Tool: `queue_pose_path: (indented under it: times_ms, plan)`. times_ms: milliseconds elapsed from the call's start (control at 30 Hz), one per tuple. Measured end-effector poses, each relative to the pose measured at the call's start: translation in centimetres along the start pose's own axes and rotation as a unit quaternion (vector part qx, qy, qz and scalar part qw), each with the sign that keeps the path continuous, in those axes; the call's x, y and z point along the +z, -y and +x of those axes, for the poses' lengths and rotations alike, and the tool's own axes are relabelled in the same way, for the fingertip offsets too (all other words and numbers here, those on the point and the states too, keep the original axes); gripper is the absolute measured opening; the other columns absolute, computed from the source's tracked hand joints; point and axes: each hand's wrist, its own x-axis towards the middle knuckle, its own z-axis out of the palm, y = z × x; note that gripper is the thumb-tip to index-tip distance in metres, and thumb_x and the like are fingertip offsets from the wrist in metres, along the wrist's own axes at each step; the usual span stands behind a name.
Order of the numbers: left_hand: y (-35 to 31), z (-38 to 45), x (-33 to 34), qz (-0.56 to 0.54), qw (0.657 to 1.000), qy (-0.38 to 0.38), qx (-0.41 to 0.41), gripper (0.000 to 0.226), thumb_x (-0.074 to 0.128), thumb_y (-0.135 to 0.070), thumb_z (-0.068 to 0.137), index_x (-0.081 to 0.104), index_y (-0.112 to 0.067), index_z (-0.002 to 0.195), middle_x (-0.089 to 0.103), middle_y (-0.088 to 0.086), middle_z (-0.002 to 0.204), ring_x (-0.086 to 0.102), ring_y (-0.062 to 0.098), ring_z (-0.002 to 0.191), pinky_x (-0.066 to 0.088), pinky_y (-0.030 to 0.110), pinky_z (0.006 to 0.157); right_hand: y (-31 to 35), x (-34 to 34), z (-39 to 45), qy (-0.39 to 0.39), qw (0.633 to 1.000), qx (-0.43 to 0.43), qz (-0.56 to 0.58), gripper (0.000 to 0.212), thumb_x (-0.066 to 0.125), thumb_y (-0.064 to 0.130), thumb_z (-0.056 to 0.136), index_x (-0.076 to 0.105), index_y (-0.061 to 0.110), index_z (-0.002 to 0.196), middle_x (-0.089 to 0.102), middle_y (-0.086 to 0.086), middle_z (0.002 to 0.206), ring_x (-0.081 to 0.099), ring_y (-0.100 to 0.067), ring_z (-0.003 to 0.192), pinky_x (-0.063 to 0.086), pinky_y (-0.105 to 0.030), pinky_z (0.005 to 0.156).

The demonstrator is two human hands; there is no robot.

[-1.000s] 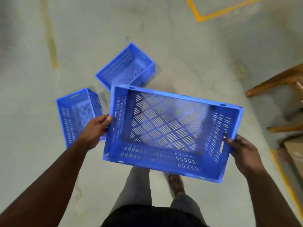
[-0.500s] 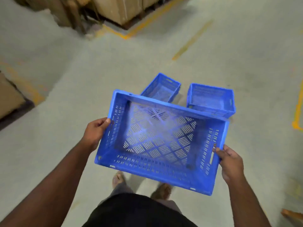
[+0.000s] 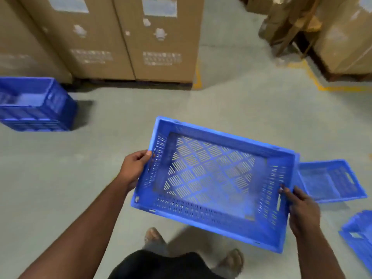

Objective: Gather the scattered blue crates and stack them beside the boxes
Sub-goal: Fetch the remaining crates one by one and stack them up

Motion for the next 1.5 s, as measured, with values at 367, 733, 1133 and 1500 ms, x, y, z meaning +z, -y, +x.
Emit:
queue_pose_path:
  times_ms: [367,733,1133,1500]
  plan:
    - [-1.7,3.9,-30.7,-0.147,0.957,-0.25,-0.012,0.021,0.066,-0.026,0.096,0.077,-0.008,0.096,0.068,0.02,0.096,0.061,0.028,0.089,0.051,0.059,0.096,7.4,40.1,-3.2,0.186,0.977,-0.037,-0.093,0.023,0.064,0.002,0.092,0.074,0.008,0.112,0.077,0.003,0.082,0.067,-0.009,0.066,0.059,-0.024,0.066]
    - [-4.8,8.2,-50.7,-0.223,0.876,-0.427,-0.024,0.02,0.068,-0.029,0.095,0.078,-0.012,0.097,0.073,0.014,0.097,0.065,0.027,0.089,0.05,0.065,0.097,11.3,73.7,-4.1,0.306,0.944,-0.013,-0.122,0.035,0.069,-0.001,0.09,0.069,0.003,0.124,0.076,-0.013,0.108,0.067,-0.029,0.096,0.054,-0.057,0.095]
    - [-3.3,10.4,-77.4,-0.266,0.806,-0.528,-0.021,0.02,0.068,-0.031,0.094,0.079,-0.014,0.091,0.072,0.016,0.096,0.064,0.027,0.086,0.053,0.062,0.095,7.8,107.7,-17.8,0.403,0.904,-0.028,-0.142,0.029,0.071,0.001,0.089,0.071,0.005,0.117,0.079,0.001,0.085,0.071,-0.012,0.067,0.063,-0.039,0.075]
    - [-8.7,15.9,-104.9,-0.214,0.843,-0.492,-0.016,0.025,0.067,-0.035,0.092,0.079,-0.014,0.094,0.072,0.006,0.084,0.063,0.021,0.079,0.055,0.057,0.09,6.4,127.0,-31.4,0.349,0.933,-0.007,-0.092,0.03,0.074,0.005,0.087,0.073,0.006,0.117,0.079,-0.003,0.088,0.072,-0.015,0.068,0.063,-0.042,0.072]
